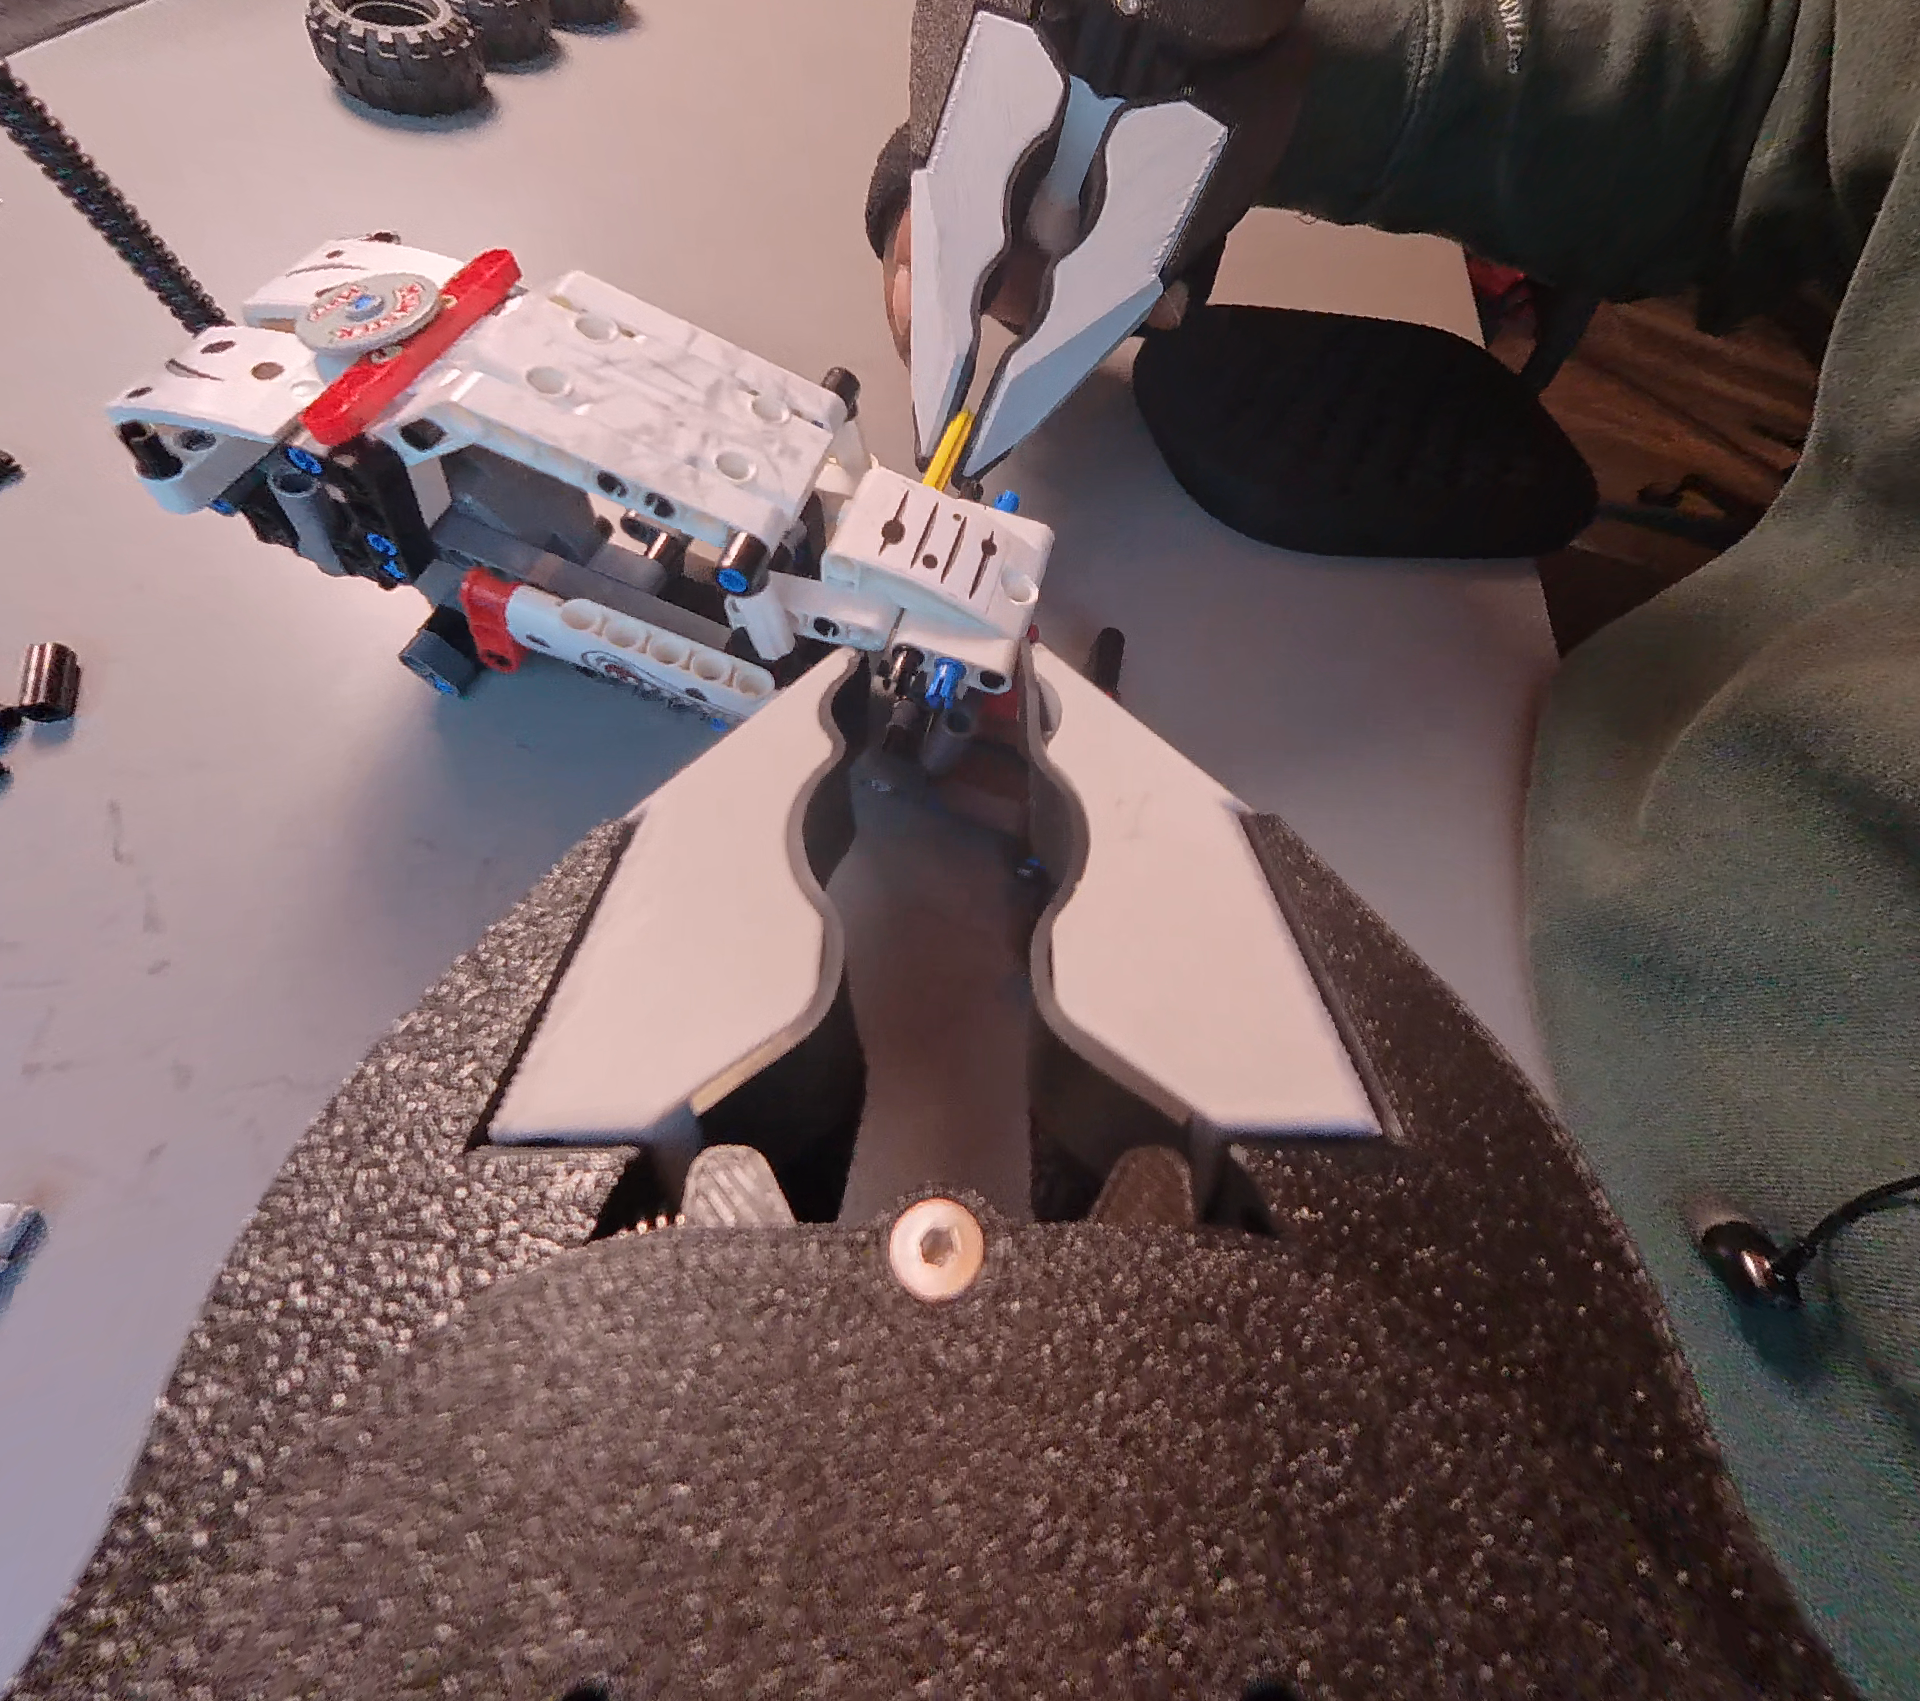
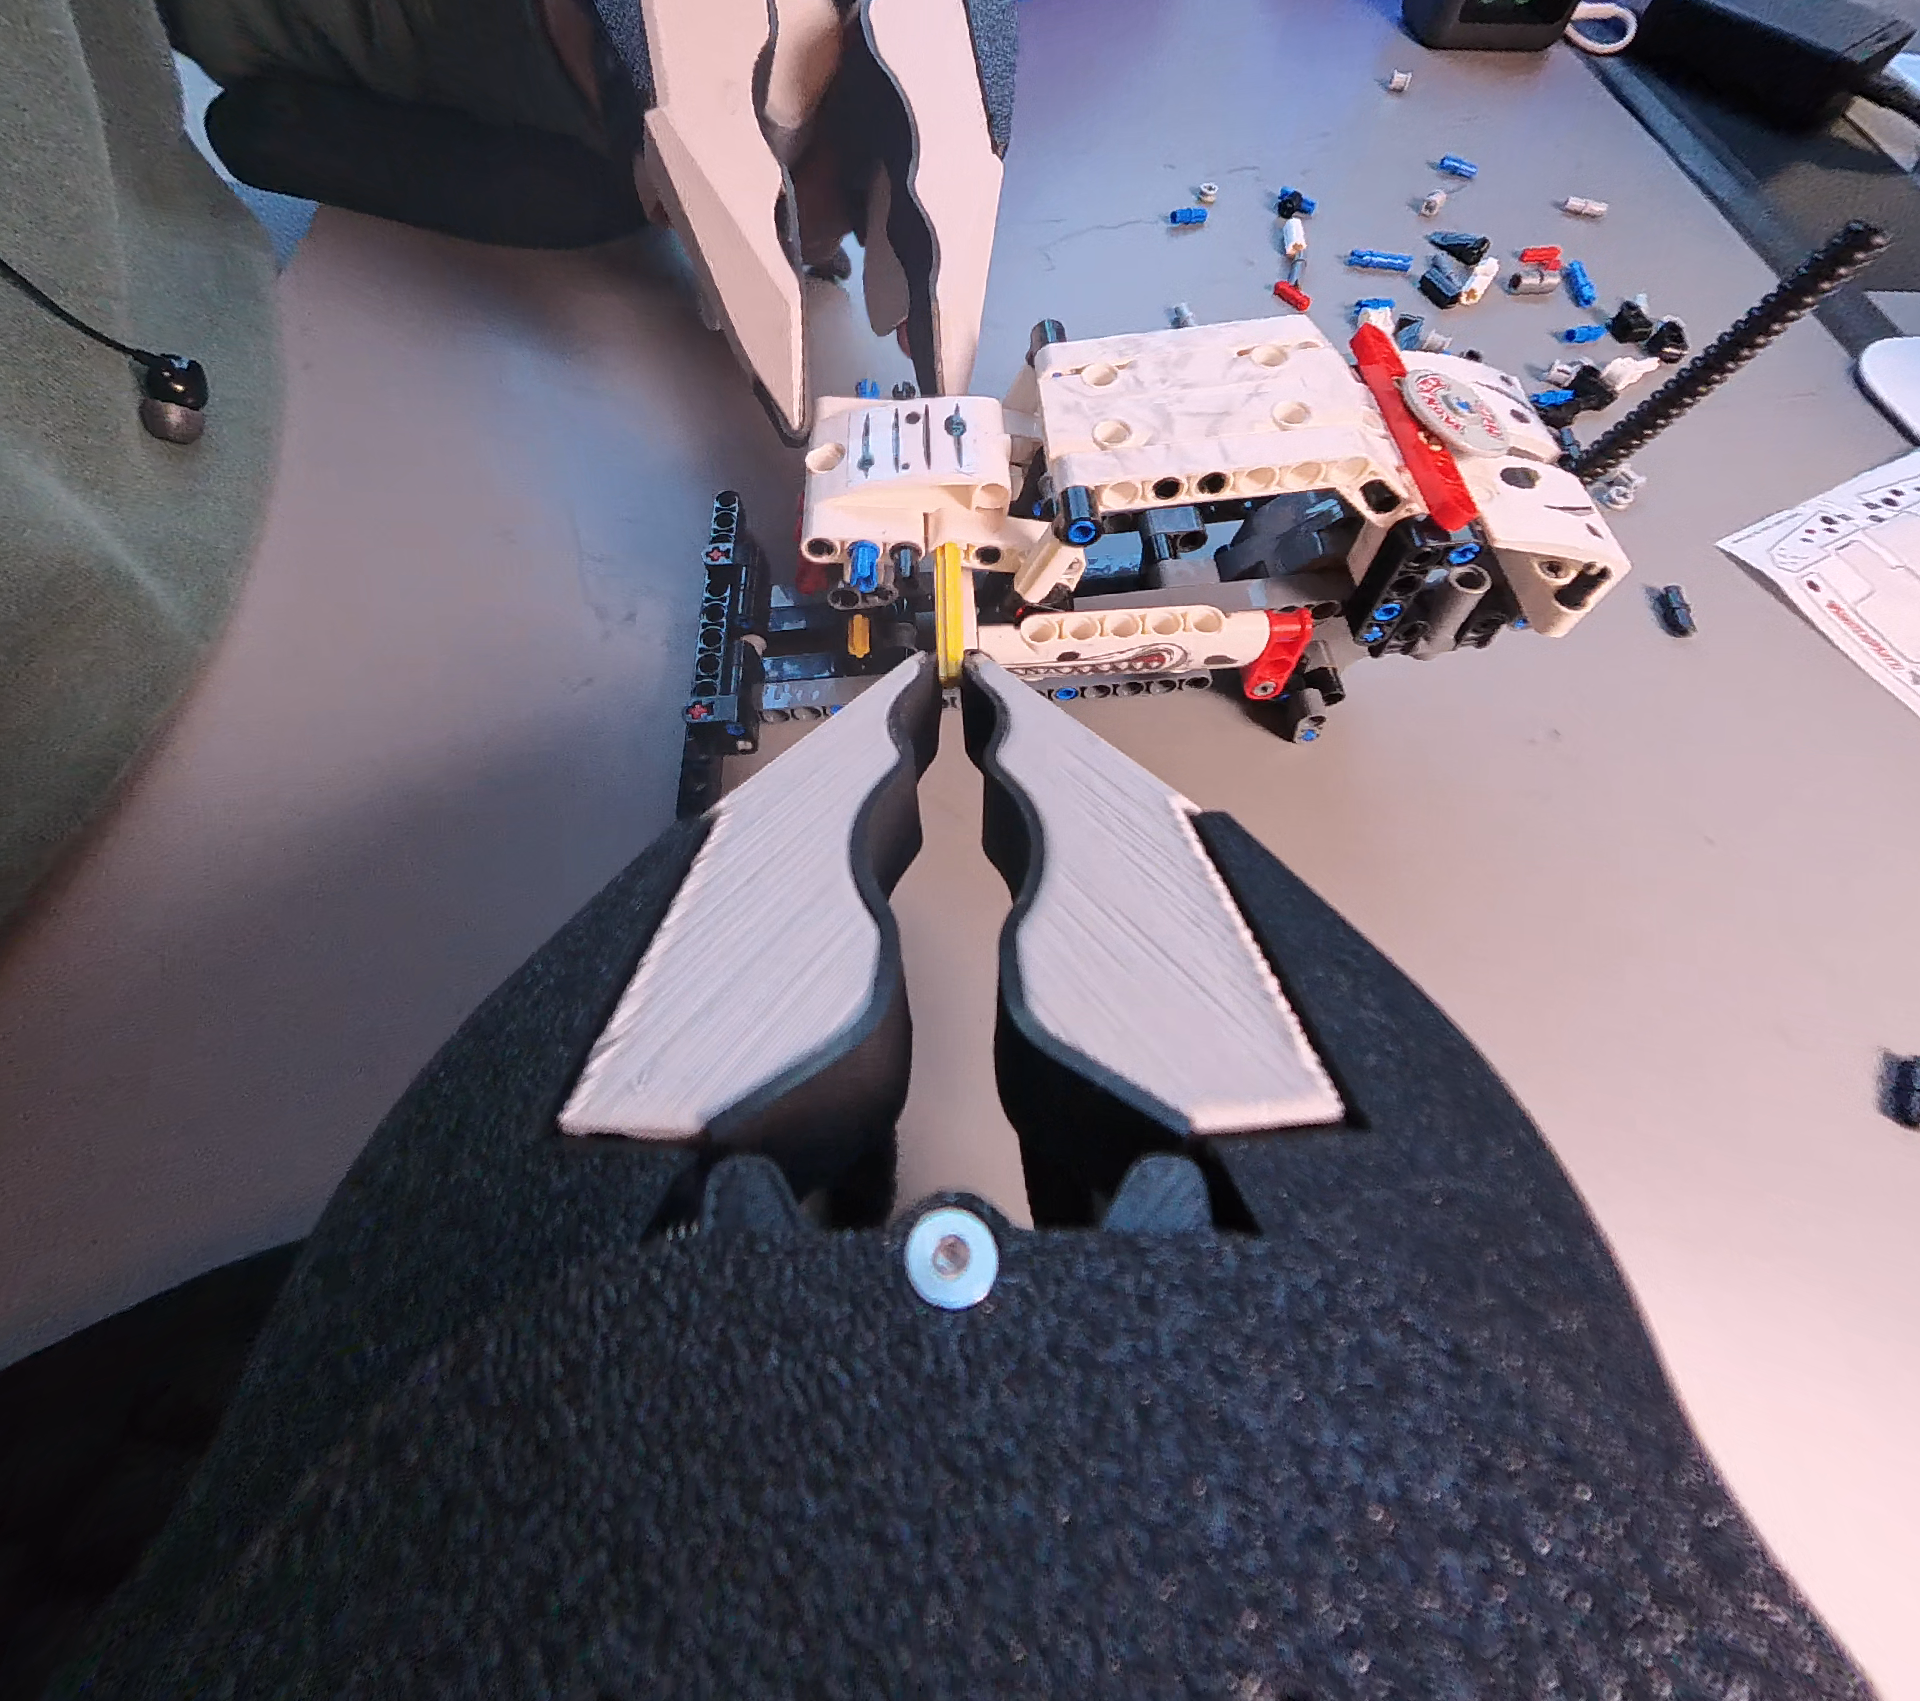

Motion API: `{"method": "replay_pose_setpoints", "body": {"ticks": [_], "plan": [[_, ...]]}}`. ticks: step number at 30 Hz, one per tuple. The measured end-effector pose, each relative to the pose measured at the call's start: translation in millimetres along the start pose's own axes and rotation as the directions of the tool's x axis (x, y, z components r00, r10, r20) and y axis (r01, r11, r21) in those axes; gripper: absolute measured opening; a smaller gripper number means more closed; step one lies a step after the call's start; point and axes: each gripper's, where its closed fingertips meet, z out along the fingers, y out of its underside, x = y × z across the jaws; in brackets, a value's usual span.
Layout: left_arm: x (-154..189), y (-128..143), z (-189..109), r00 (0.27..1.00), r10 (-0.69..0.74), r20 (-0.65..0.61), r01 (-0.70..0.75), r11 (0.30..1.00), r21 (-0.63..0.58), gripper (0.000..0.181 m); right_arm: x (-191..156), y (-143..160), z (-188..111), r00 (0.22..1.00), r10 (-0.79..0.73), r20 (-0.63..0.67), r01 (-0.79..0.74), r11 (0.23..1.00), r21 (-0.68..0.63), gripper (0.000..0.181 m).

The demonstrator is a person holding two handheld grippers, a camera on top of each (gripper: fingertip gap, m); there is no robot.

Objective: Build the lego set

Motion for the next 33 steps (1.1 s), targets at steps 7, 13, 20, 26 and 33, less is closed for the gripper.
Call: {"method": "replay_pose_setpoints", "body": {"ticks": [7, 13, 20, 26, 33], "plan": [[2, 0, 1, 0.999, 0.052, -0.01, -0.052, 0.998, -0.024, 0.024, 2, 3, 5, 1.0, -0.011, 0.025, 0.012, 0.999, -0.046, 0.002], [3, 5, -4, 0.997, 0.037, -0.072, -0.041, 0.997, -0.061, 0.024, 0, -3, 4, 0.997, -0.027, 0.068, 0.03, 0.999, -0.038, 0.003], [1, 2, -18, 0.999, -0.003, -0.043, 0.002, 1.0, -0.024, 0.038, -4, -2, 5, 0.999, -0.04, 0.029, 0.041, 0.999, -0.03, 0.003], [3, 3, -9, 1.0, 0.023, -0.019, -0.024, 0.999, -0.03, 0.035, -5, -3, 6, 0.999, -0.039, 0.023, 0.039, 0.999, -0.017, 0.003], [2, 4, -9, 0.999, 0.049, 0.006, -0.049, 0.998, -0.036, 0.032, -6, -5, 7, 0.998, -0.04, 0.054, 0.041, 0.999, -0.022, 0.003]]}}
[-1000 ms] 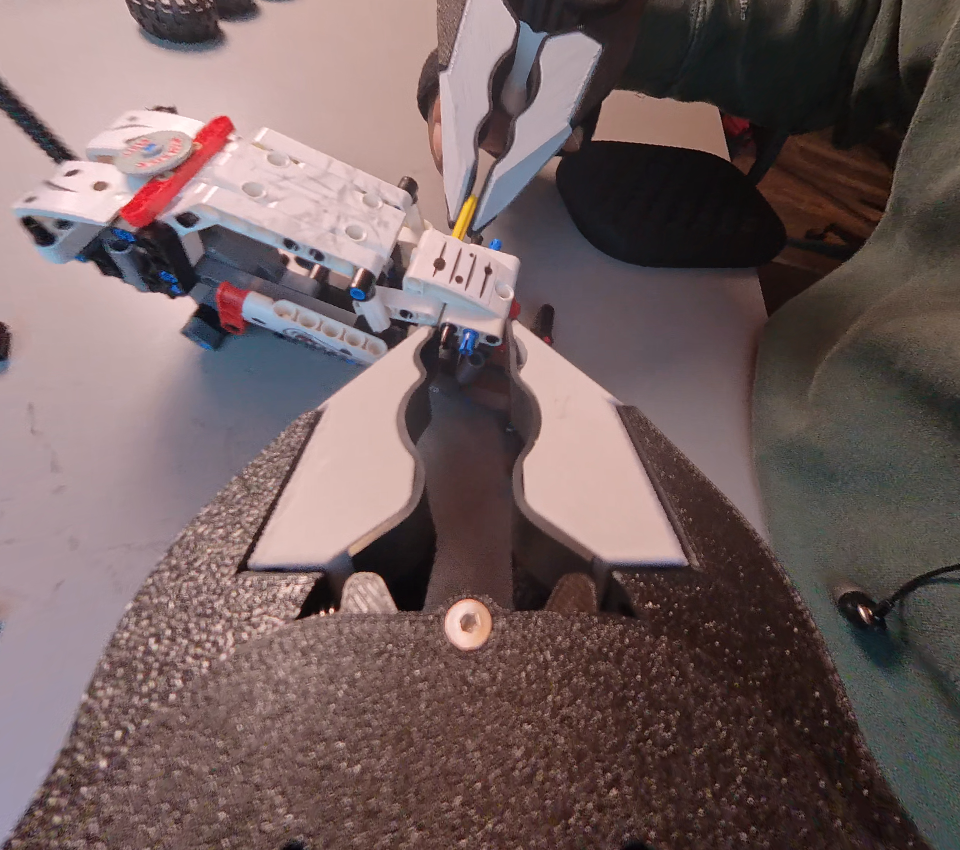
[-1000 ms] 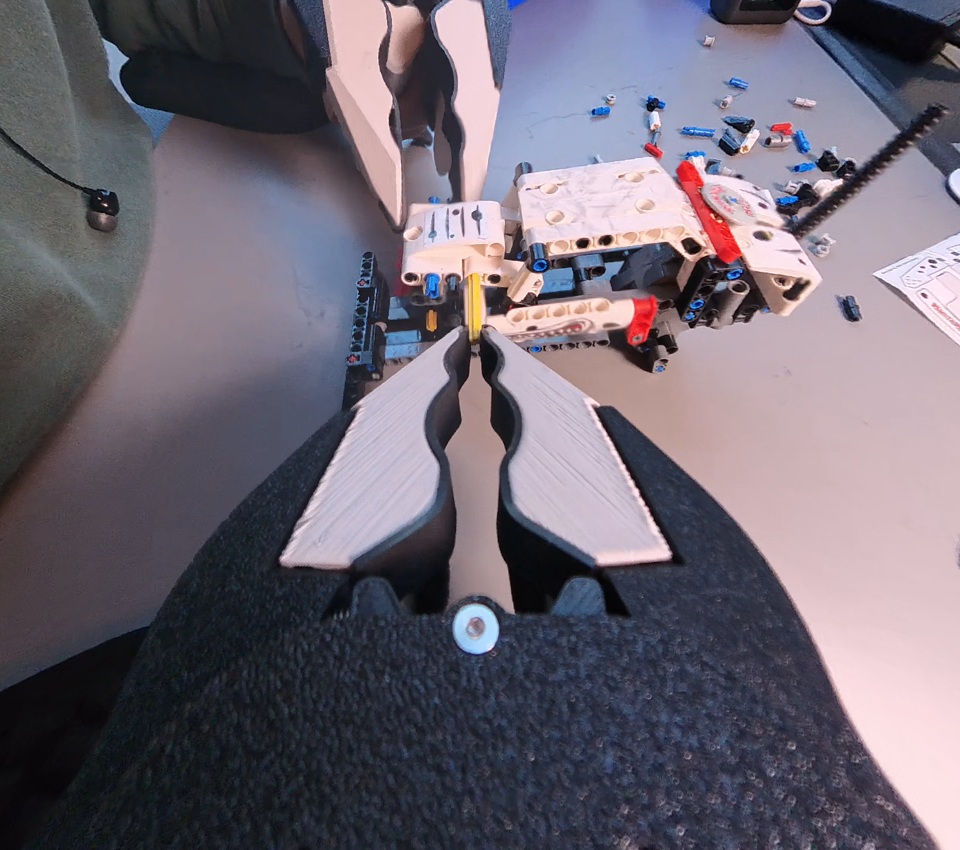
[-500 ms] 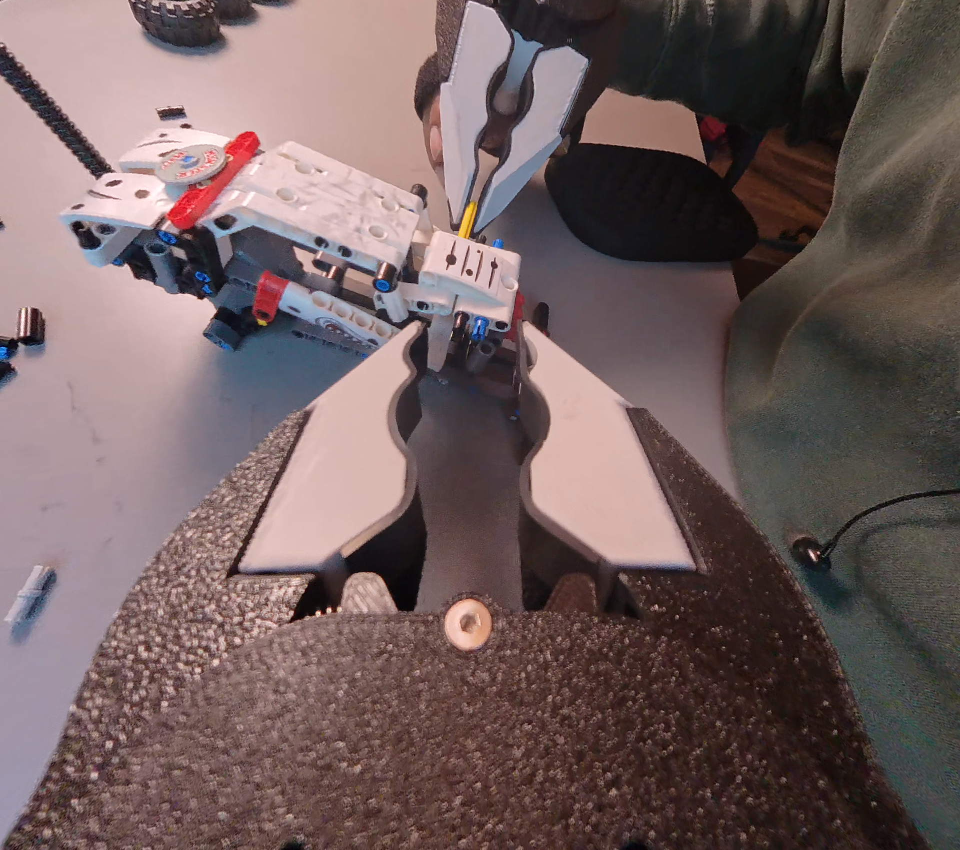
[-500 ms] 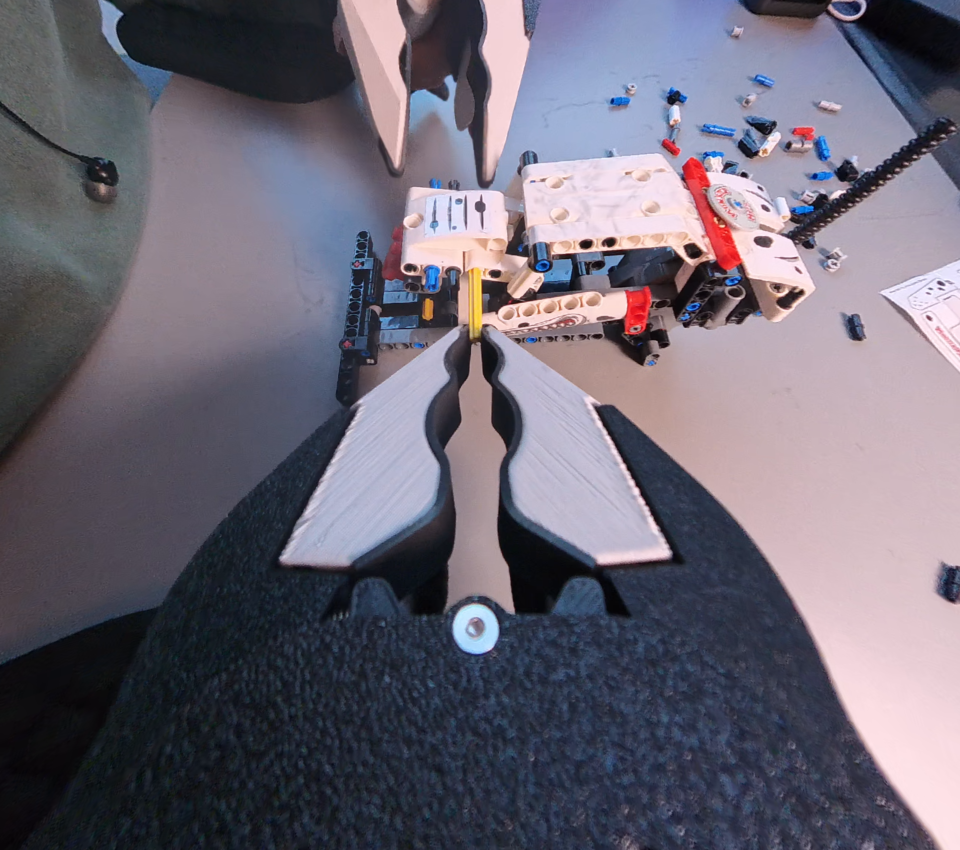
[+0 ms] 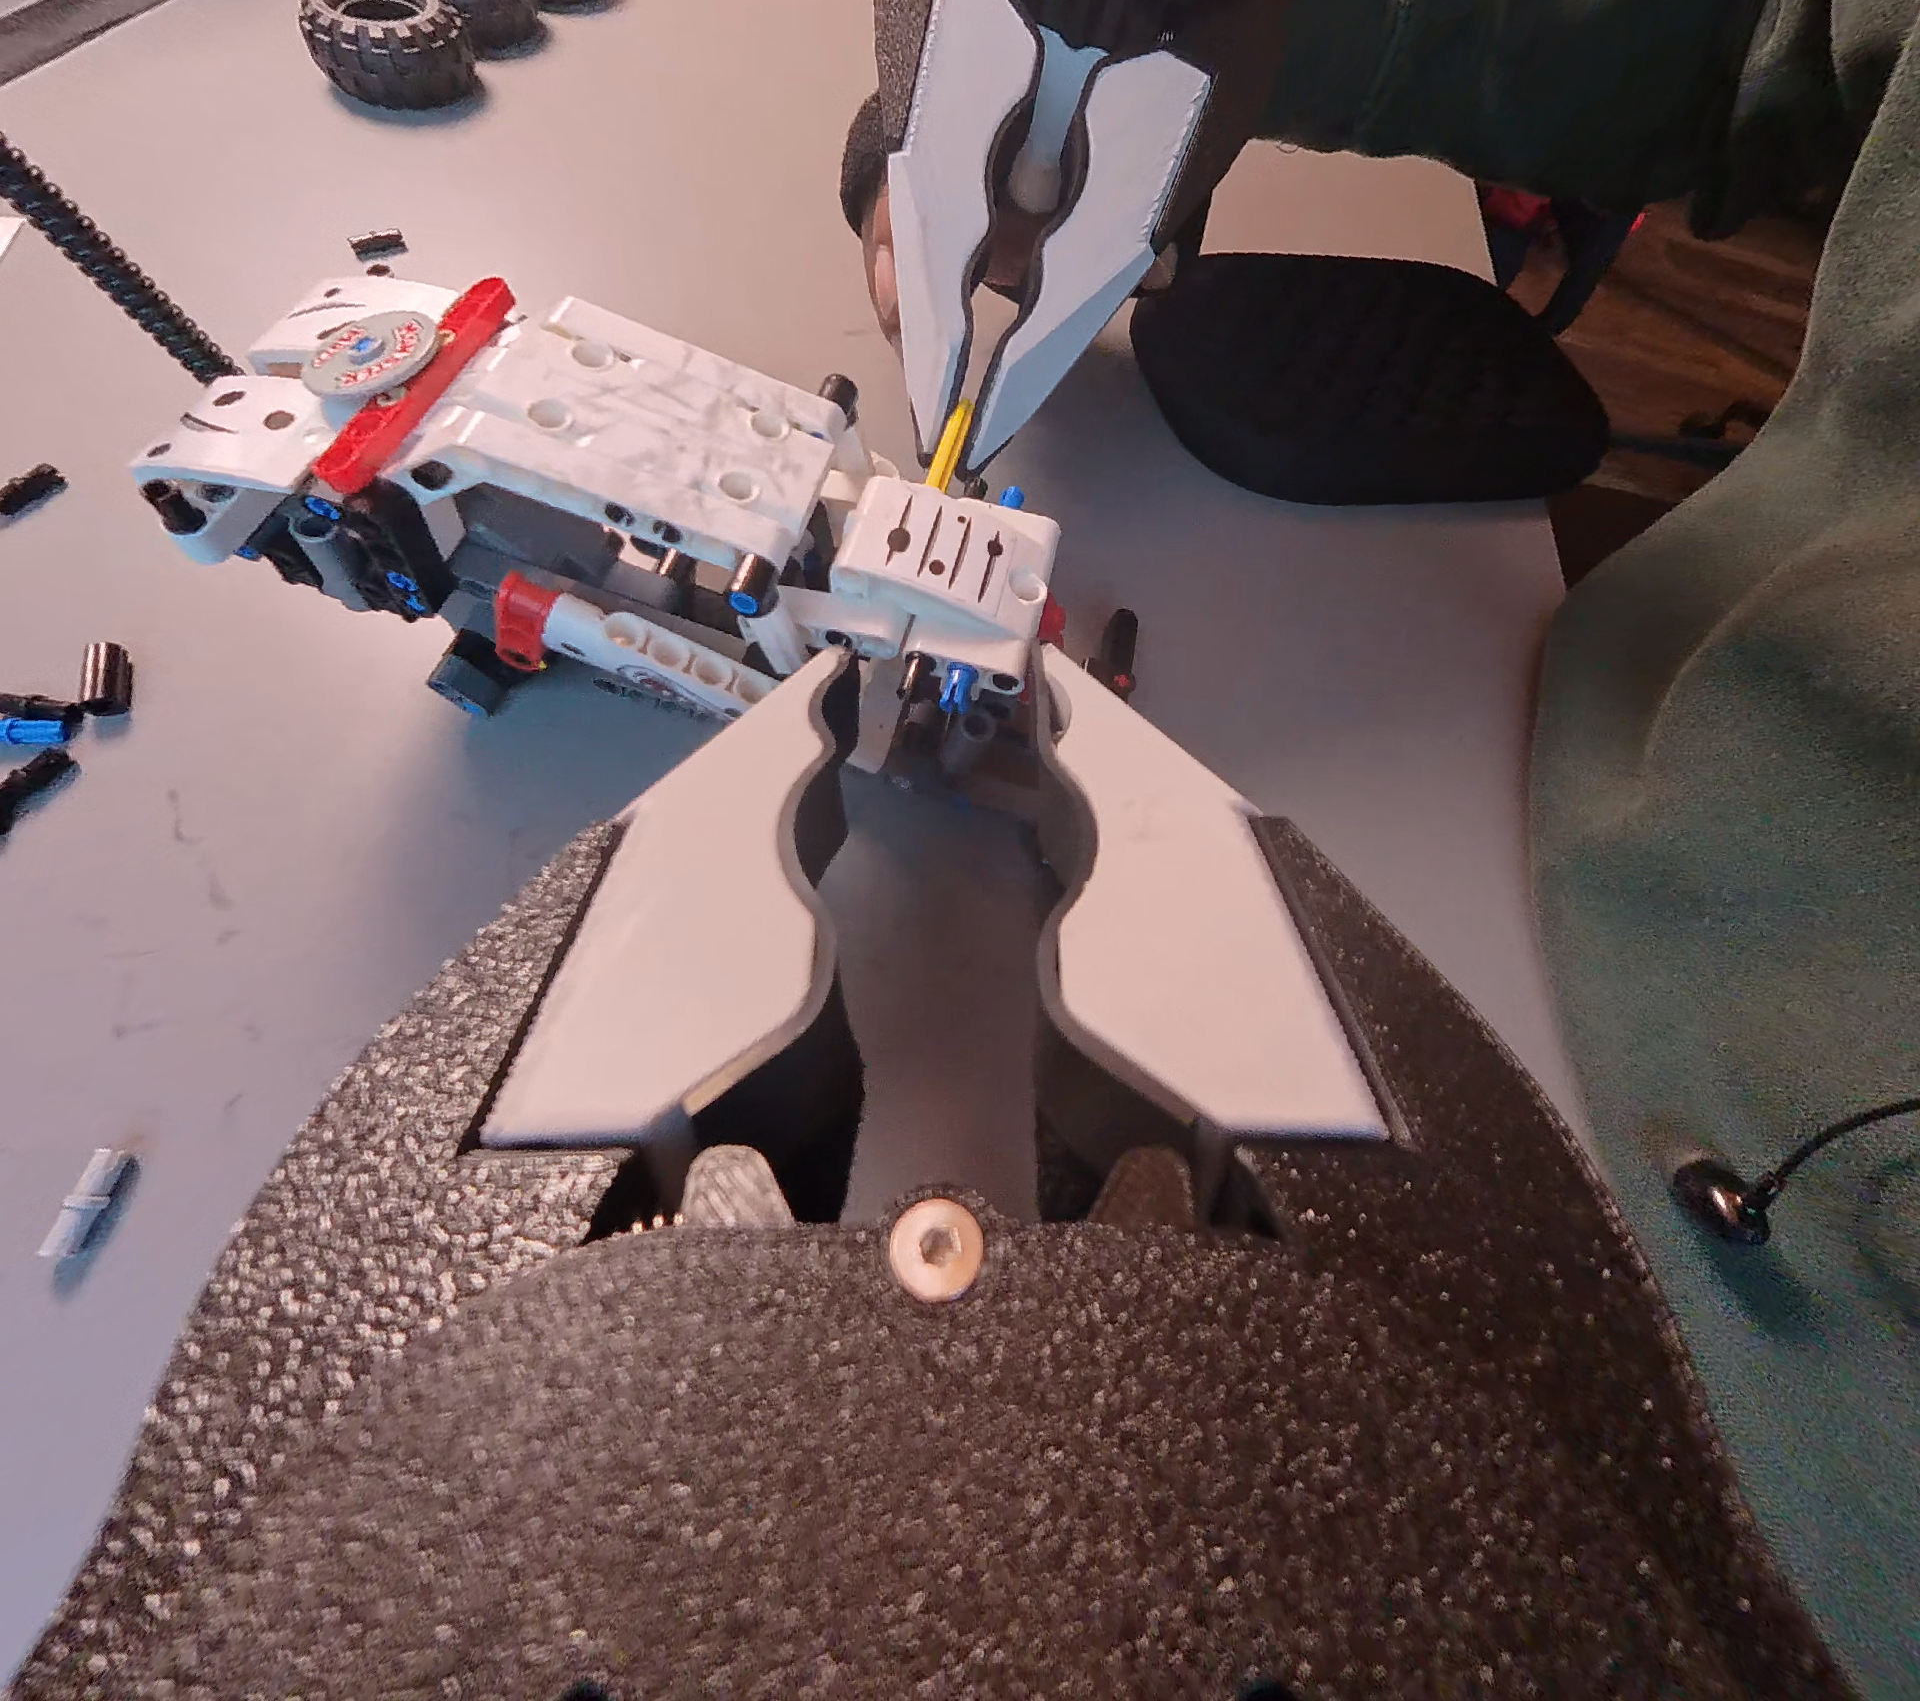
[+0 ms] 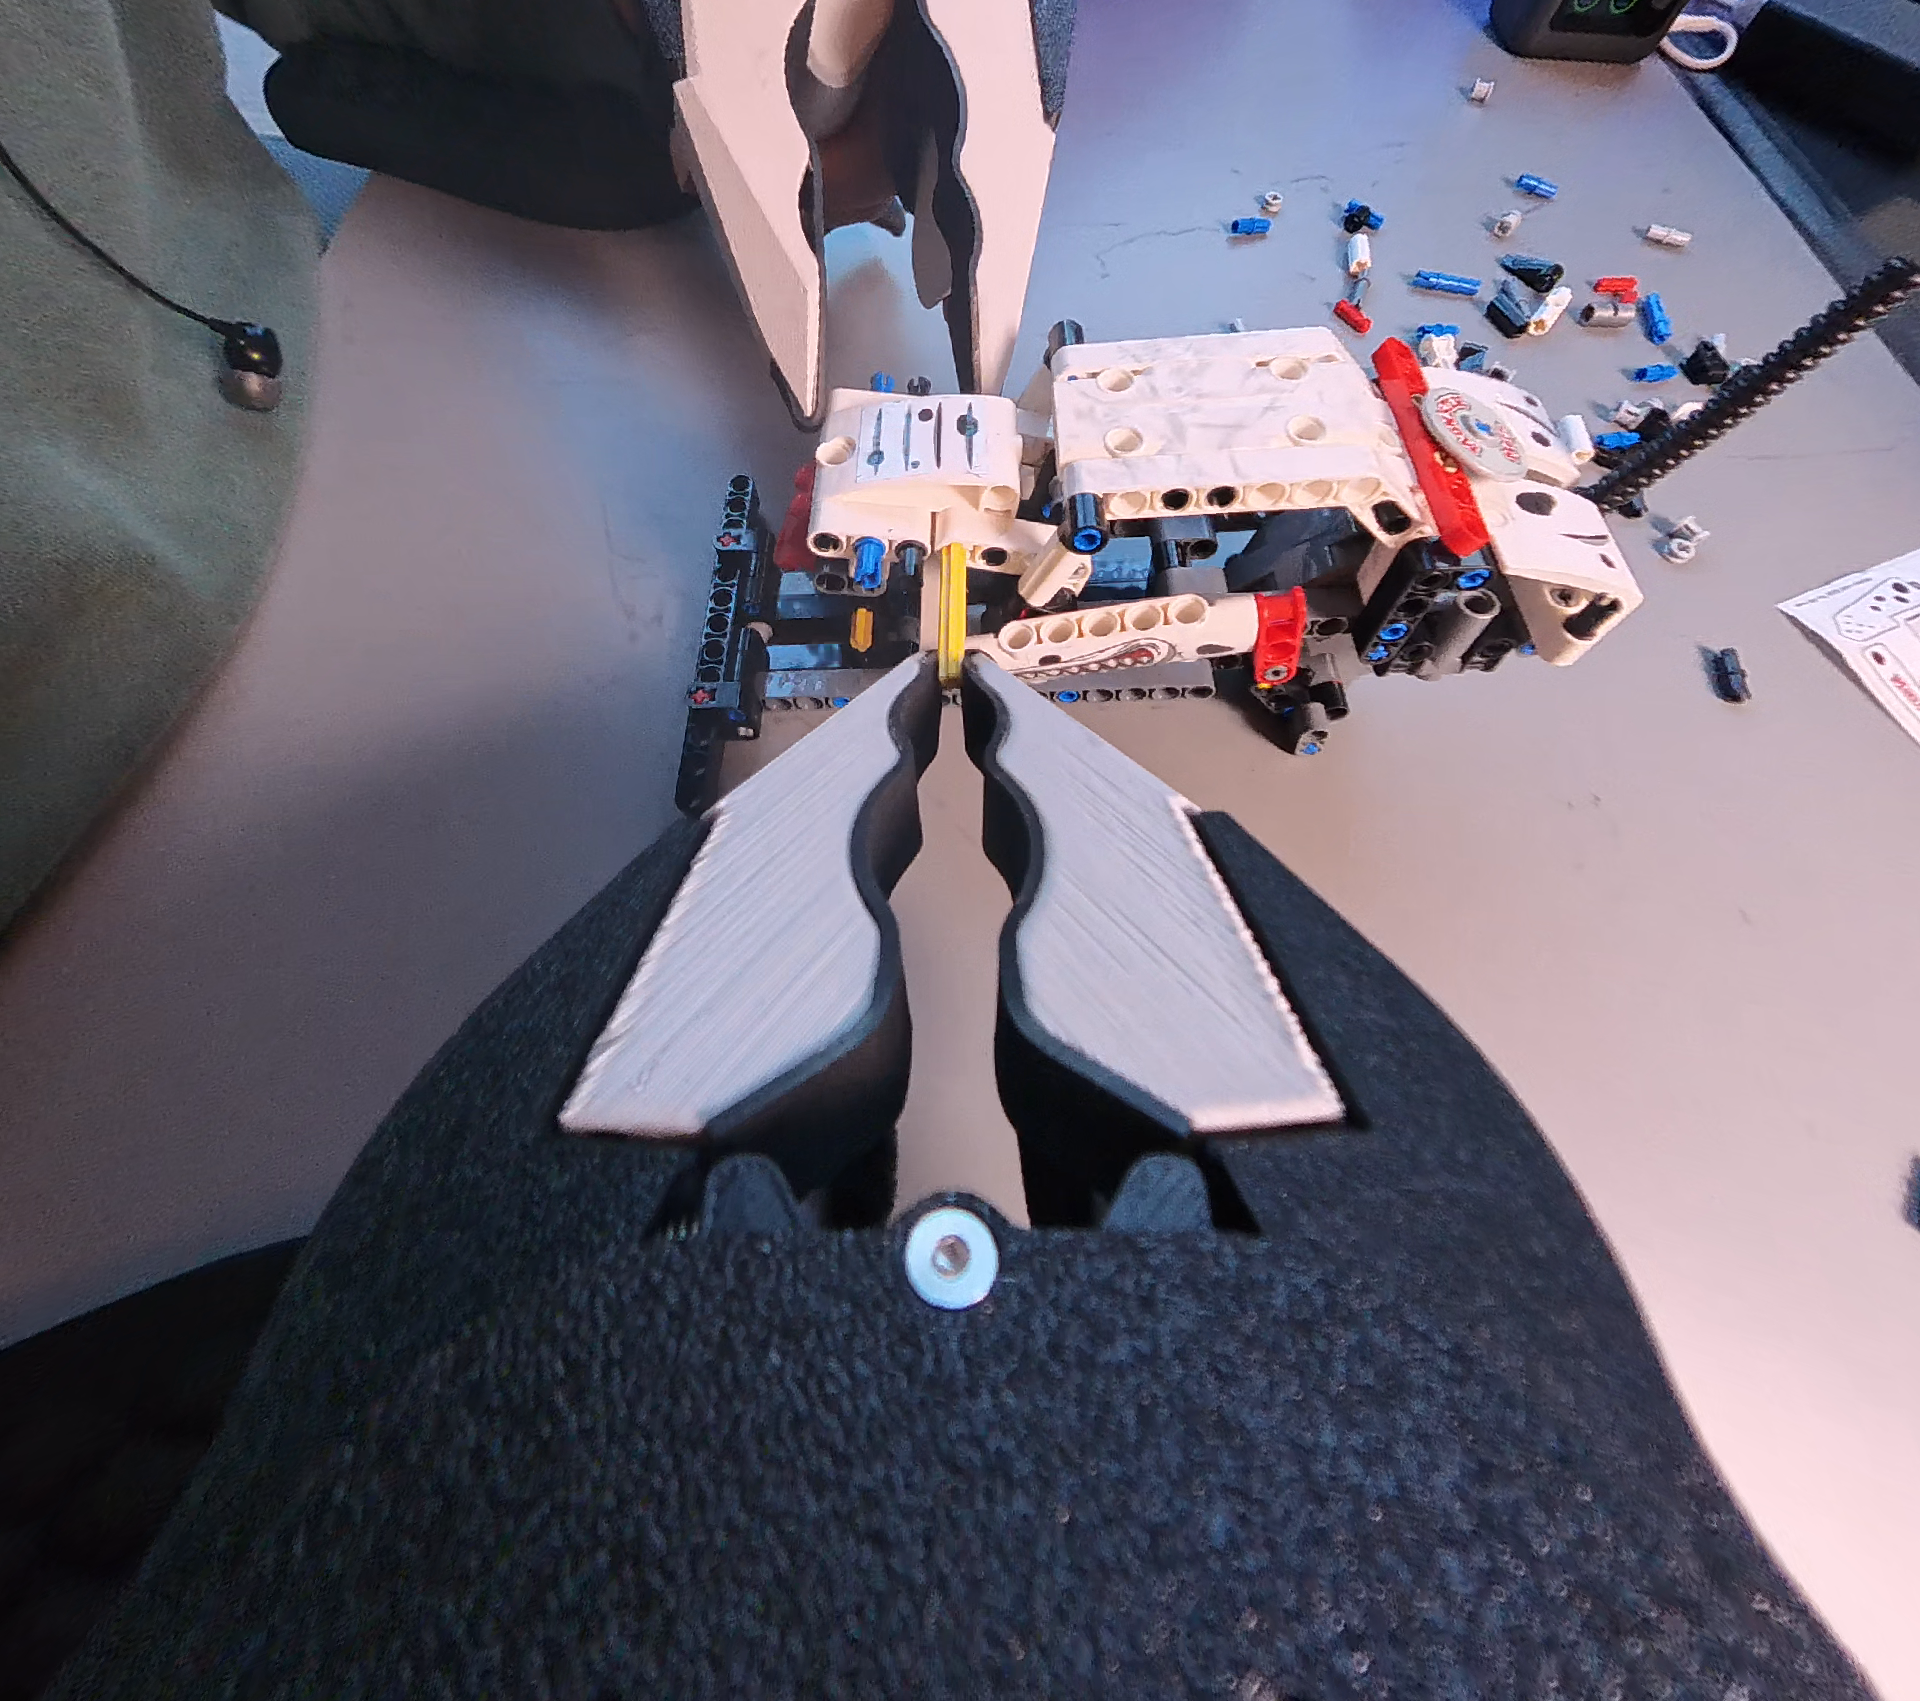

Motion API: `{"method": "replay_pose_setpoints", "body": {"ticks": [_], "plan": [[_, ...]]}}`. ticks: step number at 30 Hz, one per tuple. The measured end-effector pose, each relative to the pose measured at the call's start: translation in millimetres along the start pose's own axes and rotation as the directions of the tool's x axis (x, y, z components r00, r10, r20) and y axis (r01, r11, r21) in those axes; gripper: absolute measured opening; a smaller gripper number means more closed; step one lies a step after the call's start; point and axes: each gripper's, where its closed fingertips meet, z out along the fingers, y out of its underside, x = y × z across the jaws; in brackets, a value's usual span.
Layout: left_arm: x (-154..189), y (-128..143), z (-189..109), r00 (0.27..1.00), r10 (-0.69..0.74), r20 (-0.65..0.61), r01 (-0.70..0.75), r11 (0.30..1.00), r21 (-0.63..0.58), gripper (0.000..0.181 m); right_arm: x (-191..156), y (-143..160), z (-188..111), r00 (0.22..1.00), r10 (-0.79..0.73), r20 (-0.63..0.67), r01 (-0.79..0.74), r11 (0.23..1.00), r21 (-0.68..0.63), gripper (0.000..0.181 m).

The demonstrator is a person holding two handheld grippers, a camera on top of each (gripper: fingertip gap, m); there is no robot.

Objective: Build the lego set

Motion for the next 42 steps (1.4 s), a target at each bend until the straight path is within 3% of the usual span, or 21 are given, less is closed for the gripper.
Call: {"method": "replay_pose_setpoints", "body": {"ticks": [13, 19, 42], "plan": [[0, 0, 0, 0.999, 0.033, -0.037, -0.033, 0.999, 0.002, 0.03, 0, -8, -3, 0.997, -0.007, 0.079, 0.009, 1.0, -0.02, 0.002], [1, -1, 3, 0.998, 0.05, -0.038, -0.05, 0.999, 0.002, 0.03, -4, 7, -1, 0.994, -0.028, 0.107, 0.04, 0.992, -0.116, 0.002], [0, -3, 5, 0.999, 0.045, -0.014, -0.045, 0.999, 0.005, 0.03, -1, 8, -1, 0.999, 0.031, 0.013, -0.03, 0.991, -0.127, 0.001]]}}
